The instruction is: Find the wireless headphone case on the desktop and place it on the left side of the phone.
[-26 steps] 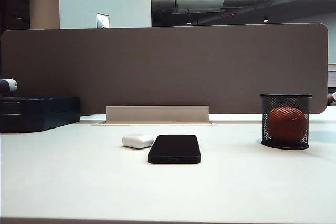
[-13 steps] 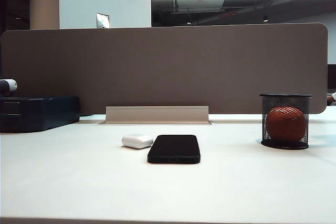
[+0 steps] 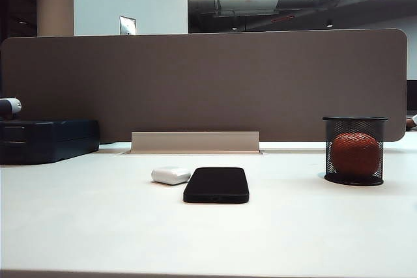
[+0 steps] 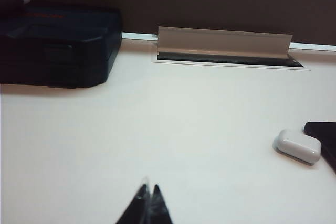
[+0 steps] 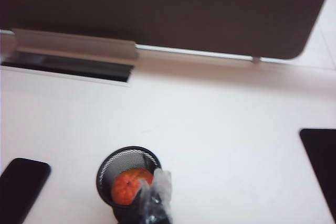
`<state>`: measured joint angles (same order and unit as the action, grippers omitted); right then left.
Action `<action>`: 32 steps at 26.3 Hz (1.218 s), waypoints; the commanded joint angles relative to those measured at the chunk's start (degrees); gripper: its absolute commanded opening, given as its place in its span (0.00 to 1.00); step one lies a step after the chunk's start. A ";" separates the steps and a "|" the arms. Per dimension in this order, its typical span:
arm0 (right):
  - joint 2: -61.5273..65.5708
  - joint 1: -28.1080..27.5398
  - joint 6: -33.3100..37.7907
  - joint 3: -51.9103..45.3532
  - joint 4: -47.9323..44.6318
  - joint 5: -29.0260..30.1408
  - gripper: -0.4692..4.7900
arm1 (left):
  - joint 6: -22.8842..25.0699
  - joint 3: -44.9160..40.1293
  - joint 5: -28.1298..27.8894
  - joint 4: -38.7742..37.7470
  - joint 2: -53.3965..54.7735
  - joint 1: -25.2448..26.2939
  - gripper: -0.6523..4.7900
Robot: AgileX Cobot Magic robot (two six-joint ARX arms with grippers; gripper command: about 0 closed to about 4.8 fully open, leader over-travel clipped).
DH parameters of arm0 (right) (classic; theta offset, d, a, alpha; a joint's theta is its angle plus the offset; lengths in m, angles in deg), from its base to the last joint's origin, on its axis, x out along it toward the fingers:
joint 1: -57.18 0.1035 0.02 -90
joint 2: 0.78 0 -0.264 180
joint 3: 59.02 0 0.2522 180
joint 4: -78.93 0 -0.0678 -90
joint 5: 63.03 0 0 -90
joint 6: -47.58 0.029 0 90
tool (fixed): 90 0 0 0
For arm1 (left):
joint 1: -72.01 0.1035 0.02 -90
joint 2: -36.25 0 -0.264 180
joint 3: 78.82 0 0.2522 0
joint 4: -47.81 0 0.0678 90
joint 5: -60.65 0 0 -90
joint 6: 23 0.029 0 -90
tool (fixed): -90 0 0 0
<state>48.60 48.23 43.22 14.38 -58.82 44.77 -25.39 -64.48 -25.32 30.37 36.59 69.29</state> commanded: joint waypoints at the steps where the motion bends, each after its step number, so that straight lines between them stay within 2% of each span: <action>1: -3.39 0.11 2.12 -5.29 -5.75 2.23 0.08 | 0.02 0.15 -0.20 0.81 0.04 -0.04 0.11; 10: -10.34 3.39 2.93 -14.01 -6.43 2.67 0.08 | 0.00 0.15 -0.20 0.81 0.04 -0.07 0.11; 12: -12.33 5.38 2.93 -15.78 -6.56 0.11 0.08 | 0.00 0.17 -0.20 0.81 0.02 -0.09 0.11; 15: -14.80 5.79 3.96 -18.40 -8.26 -0.31 0.08 | 0.00 0.15 -0.20 0.81 0.04 -0.07 0.11; 32: -29.83 5.81 7.23 -44.59 -32.83 -2.71 0.08 | 0.46 0.09 -0.37 1.03 0.04 -0.09 0.11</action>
<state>19.73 54.00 50.15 -28.90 -88.02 42.15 -25.20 -64.50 -25.52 30.37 36.59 69.29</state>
